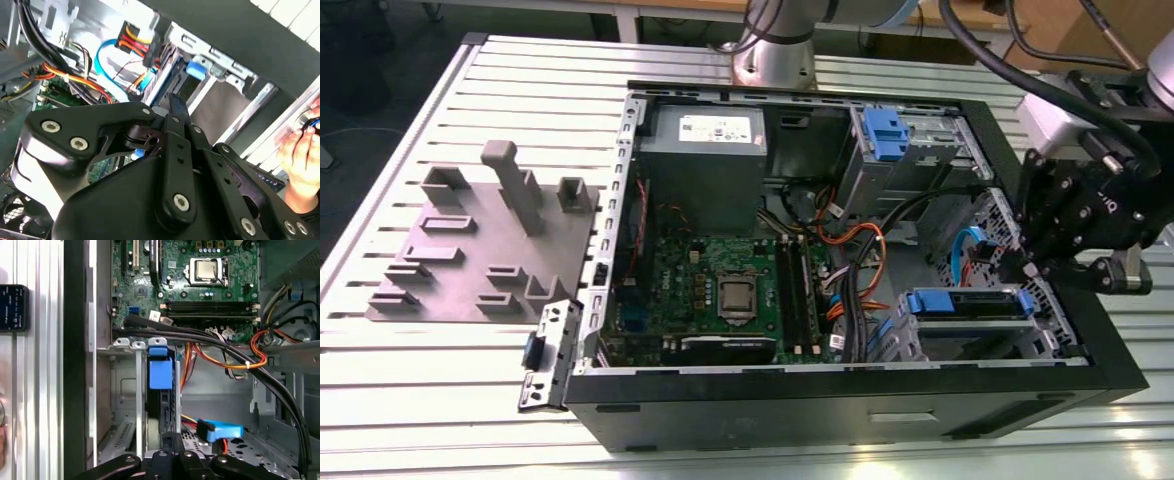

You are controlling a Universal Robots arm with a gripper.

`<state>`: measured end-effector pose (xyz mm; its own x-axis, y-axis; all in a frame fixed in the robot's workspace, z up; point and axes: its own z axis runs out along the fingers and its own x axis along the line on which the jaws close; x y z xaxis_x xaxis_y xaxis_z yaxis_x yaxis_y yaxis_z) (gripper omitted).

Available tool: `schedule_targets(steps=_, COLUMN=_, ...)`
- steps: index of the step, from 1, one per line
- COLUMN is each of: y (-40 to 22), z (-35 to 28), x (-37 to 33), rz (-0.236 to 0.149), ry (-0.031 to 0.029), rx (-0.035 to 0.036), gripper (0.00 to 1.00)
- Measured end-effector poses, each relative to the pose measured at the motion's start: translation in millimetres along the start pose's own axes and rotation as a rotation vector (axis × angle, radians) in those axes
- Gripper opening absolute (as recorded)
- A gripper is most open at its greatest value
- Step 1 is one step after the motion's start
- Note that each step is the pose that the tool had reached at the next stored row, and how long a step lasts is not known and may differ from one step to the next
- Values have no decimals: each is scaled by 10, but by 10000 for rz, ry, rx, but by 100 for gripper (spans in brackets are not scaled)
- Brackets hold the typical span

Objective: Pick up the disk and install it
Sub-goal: 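Insert the first disk wire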

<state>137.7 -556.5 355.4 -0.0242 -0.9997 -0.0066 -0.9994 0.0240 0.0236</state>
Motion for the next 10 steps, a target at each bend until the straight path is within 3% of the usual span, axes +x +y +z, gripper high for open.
schedule_targets(steps=10, y=-89, z=-1, x=-210, rz=0, ry=12, rx=-24, gripper=11)
